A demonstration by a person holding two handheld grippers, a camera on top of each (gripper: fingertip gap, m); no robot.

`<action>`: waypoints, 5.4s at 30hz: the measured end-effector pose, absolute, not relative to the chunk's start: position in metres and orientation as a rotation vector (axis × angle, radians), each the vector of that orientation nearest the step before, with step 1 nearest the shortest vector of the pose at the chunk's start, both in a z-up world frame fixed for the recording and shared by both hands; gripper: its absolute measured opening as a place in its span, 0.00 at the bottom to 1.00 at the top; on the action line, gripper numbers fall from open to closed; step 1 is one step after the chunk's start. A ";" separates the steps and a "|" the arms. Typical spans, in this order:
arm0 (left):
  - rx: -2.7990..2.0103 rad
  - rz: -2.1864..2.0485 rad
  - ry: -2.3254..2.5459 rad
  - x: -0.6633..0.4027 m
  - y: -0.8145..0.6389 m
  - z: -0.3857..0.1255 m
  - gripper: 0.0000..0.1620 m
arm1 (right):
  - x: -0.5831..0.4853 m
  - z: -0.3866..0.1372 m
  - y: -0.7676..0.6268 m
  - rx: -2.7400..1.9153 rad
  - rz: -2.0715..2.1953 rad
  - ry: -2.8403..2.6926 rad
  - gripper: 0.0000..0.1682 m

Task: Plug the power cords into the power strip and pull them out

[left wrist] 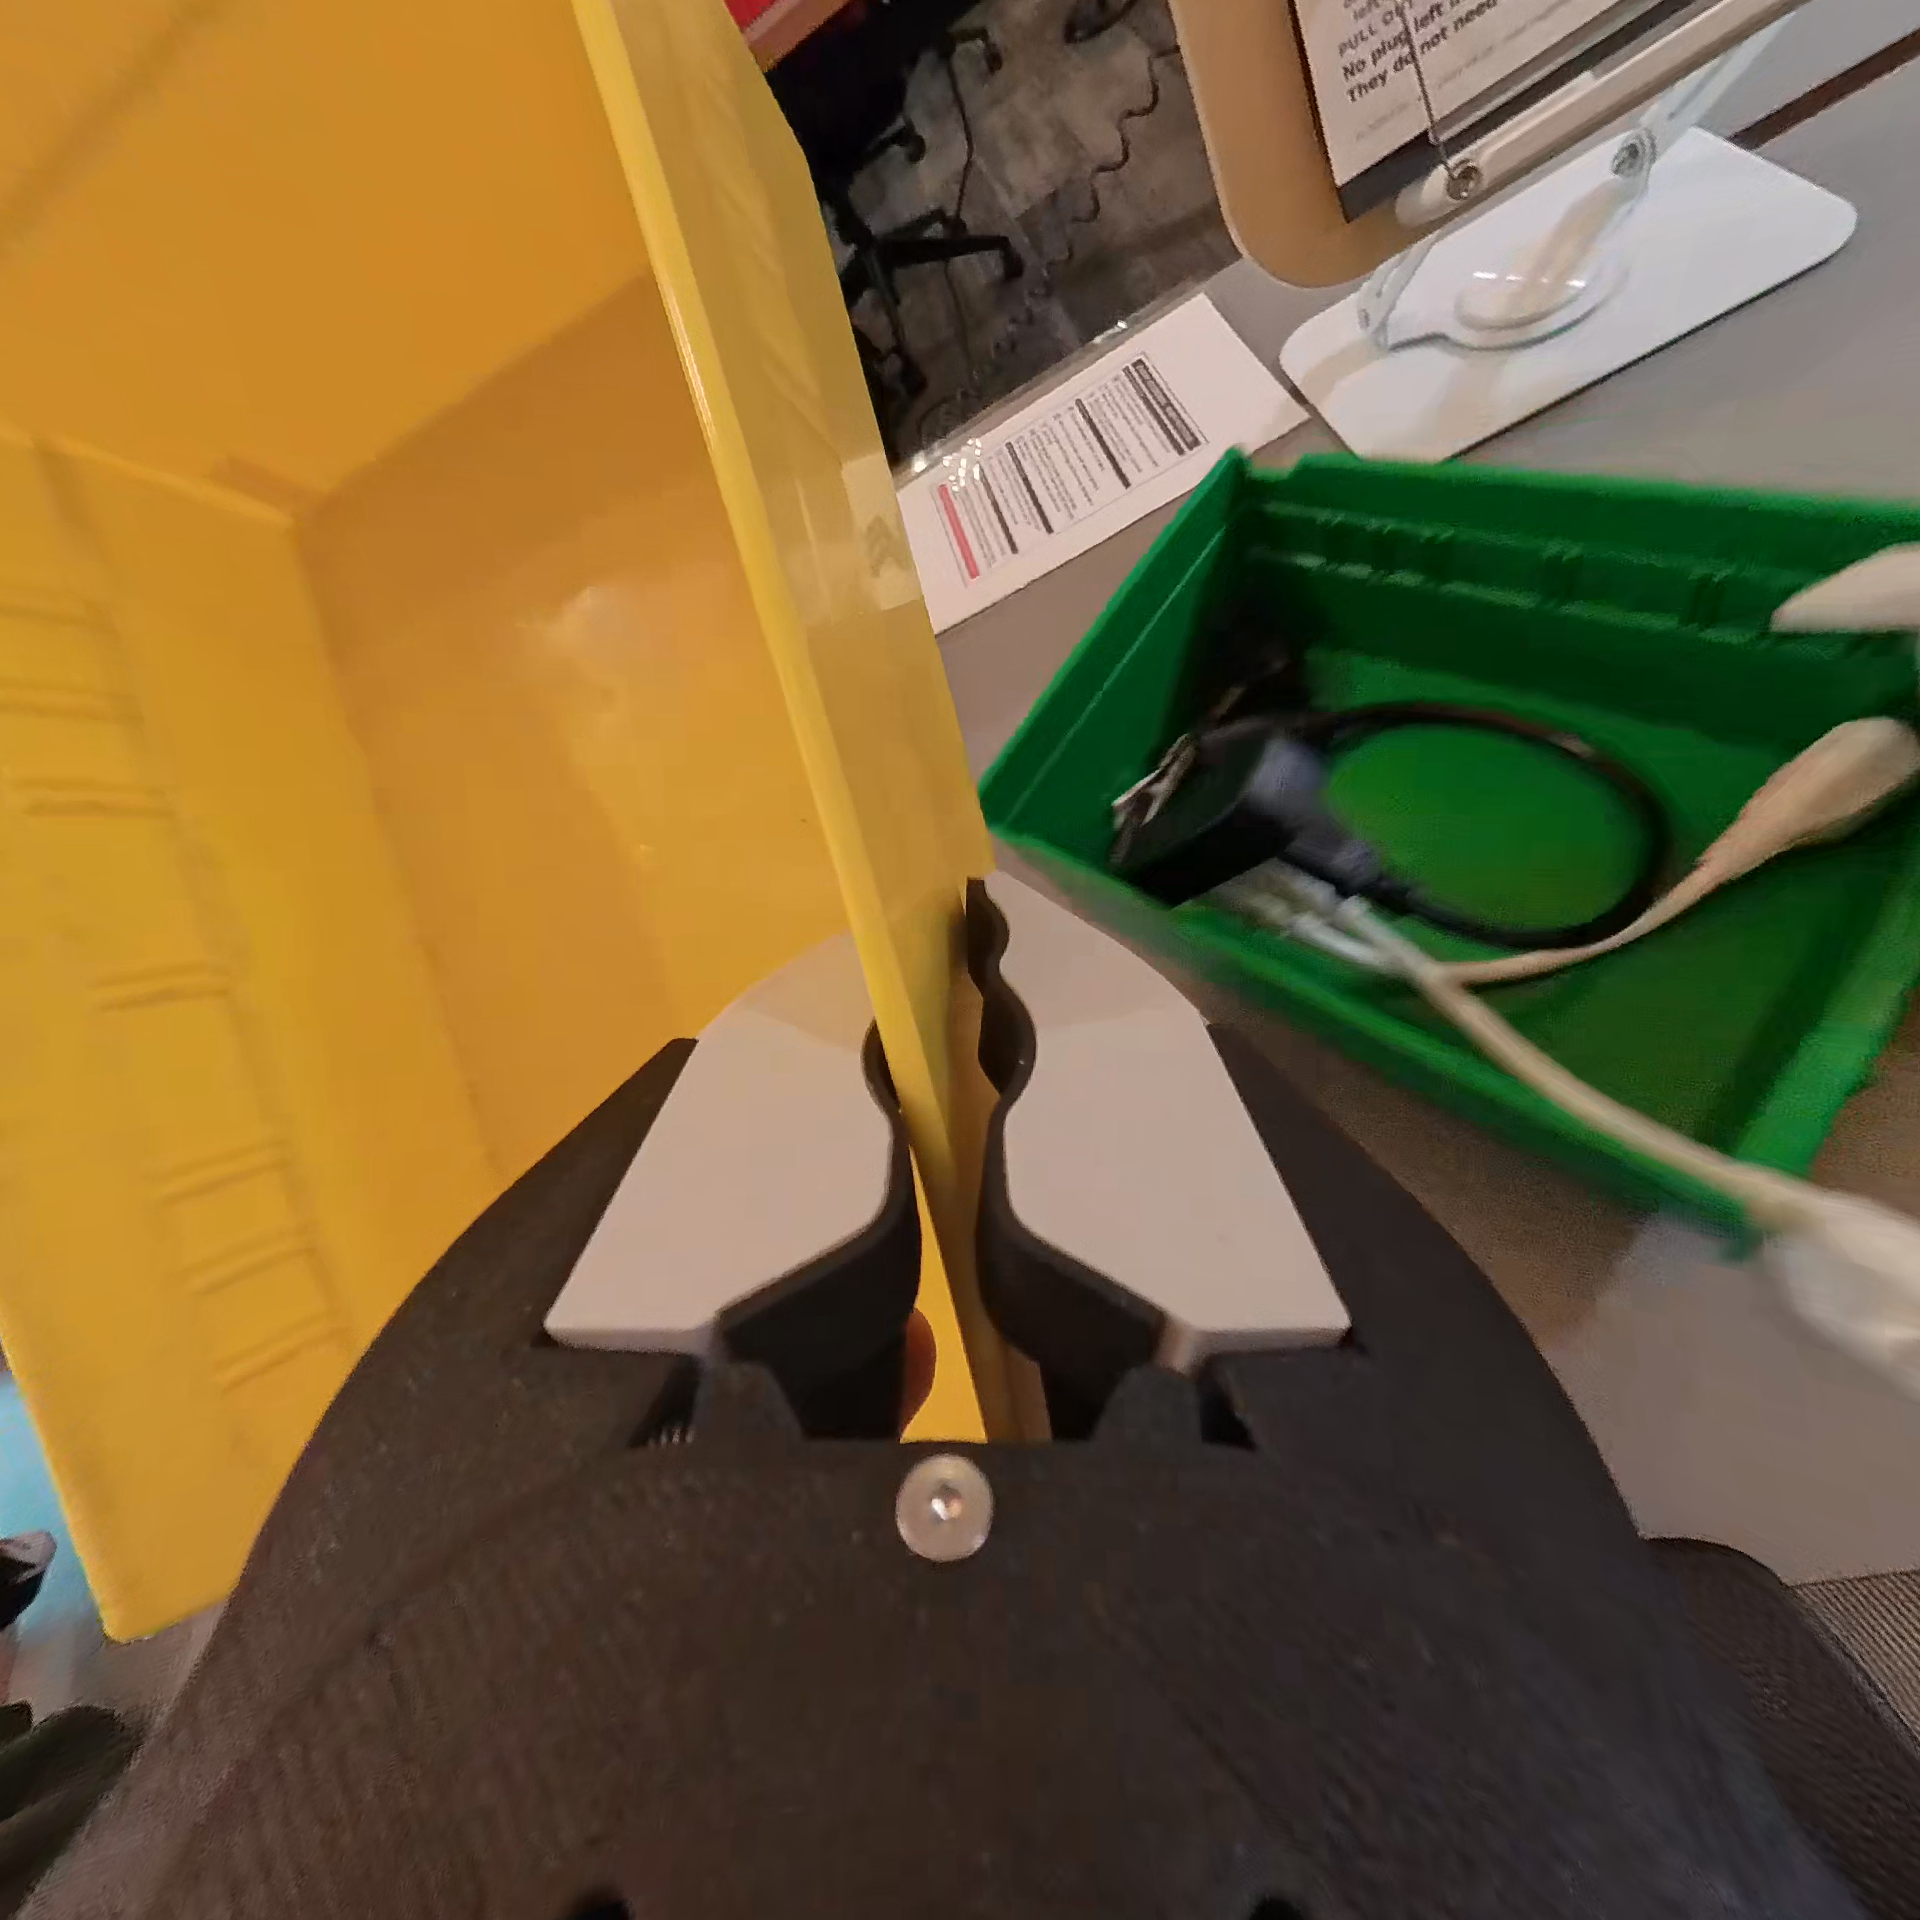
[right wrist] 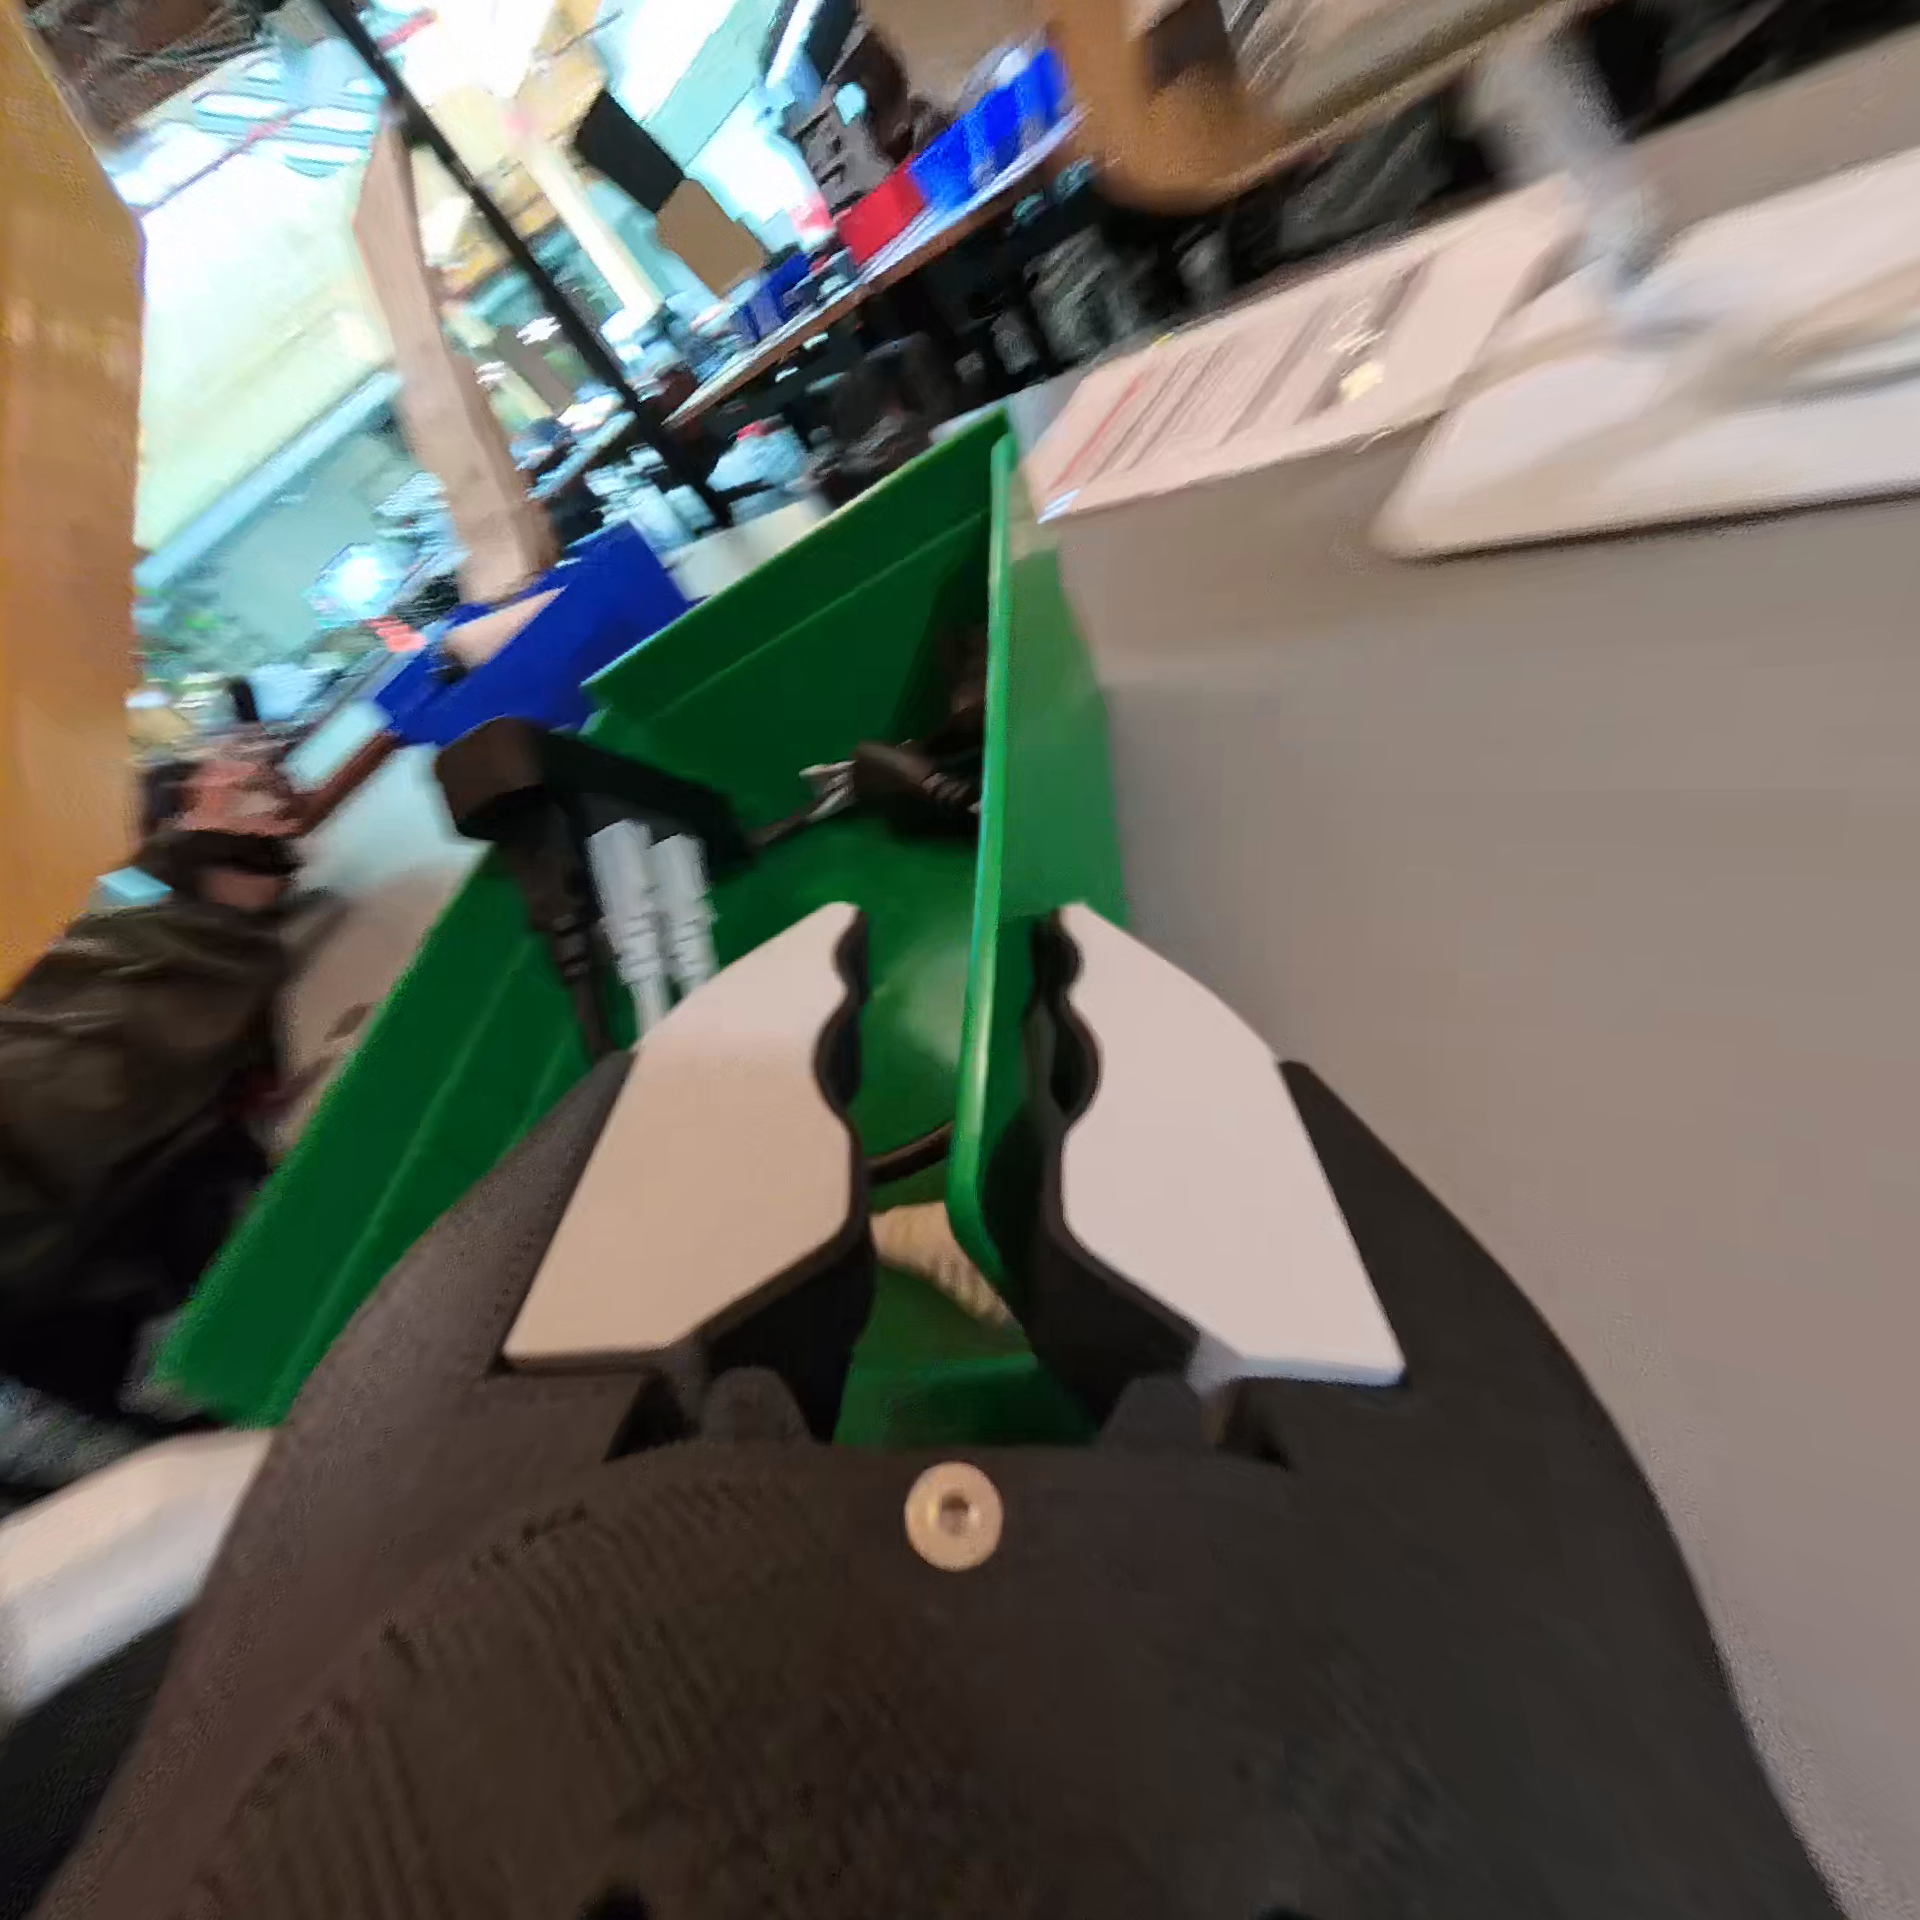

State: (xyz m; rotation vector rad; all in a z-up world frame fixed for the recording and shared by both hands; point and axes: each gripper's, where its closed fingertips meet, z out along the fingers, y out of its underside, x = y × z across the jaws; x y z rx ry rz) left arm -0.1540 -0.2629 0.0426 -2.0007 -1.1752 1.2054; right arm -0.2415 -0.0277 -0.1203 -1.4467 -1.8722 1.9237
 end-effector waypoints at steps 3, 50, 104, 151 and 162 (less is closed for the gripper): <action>-1.989 1.246 -1.192 -0.151 -0.272 0.047 0.04 | -0.223 -0.113 -0.105 -1.334 1.999 -1.994 0.39; -2.595 0.502 -0.051 -0.137 0.247 -0.160 0.04 | -0.104 -0.074 0.336 -1.301 1.625 -1.432 0.46; -1.735 -0.040 -0.817 -0.179 0.048 -0.150 0.81 | -0.181 -0.114 0.262 -1.211 0.989 -1.514 0.82; -1.701 -0.015 -0.737 -0.179 0.049 -0.140 0.76 | -0.133 -0.126 0.500 -1.481 0.964 -1.357 0.02; -1.646 0.007 -0.788 -0.189 0.041 -0.138 0.81 | -0.138 -0.126 0.484 -1.443 1.025 -1.439 0.01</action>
